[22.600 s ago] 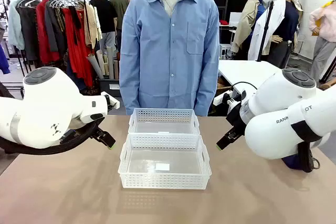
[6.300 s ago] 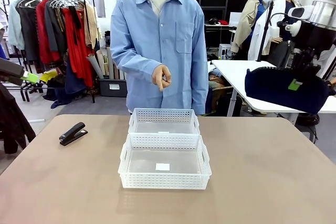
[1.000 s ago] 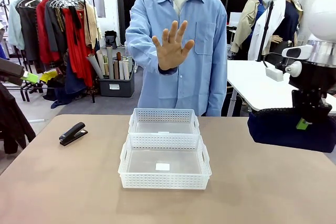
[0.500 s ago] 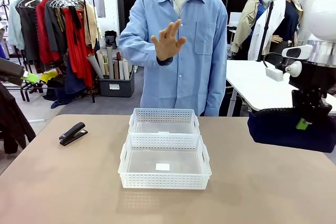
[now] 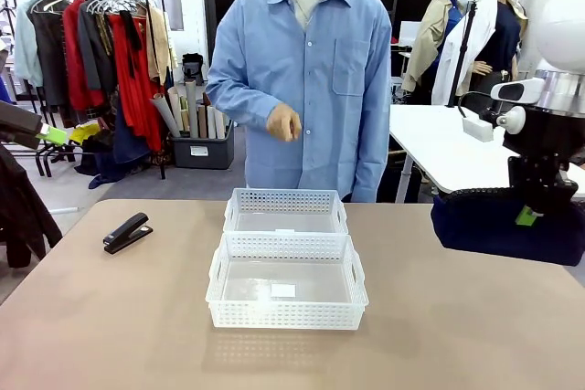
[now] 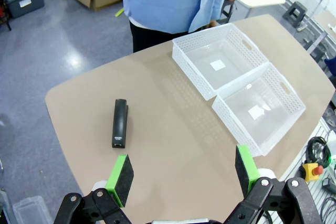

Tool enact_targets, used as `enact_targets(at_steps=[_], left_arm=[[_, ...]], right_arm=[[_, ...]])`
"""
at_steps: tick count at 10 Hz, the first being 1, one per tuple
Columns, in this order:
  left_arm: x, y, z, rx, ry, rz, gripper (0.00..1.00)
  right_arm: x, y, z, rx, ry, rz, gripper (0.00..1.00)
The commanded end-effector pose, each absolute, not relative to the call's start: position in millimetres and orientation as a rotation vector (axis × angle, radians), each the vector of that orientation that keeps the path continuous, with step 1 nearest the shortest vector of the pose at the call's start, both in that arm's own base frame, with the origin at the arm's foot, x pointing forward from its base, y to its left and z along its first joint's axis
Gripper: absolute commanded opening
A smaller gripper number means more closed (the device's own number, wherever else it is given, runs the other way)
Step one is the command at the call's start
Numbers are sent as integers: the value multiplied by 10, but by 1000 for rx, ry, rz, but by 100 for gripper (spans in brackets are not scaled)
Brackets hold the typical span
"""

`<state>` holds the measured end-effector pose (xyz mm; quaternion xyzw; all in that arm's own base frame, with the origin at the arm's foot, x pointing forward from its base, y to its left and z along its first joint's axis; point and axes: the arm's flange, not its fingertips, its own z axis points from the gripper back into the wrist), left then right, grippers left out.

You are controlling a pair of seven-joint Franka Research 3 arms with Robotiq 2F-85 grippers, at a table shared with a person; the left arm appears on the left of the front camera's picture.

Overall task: Distribute items into two baskets.
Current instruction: Place the picked Pencil pouch into the Organizing basket as instructed by the person.

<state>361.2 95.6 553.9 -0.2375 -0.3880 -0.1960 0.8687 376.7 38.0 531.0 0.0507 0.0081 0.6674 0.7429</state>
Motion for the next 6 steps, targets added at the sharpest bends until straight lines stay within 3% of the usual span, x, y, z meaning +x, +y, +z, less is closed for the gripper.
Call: enact_targets(at_steps=[1,6], left_arm=[[3625,952,5537,-513,-828,-419,100],[3625,952,5537,-513,-828,-419,100]], right_arm=[[3753,376,5323,111,18,1453,0],[3753,376,5323,111,18,1453,0]])
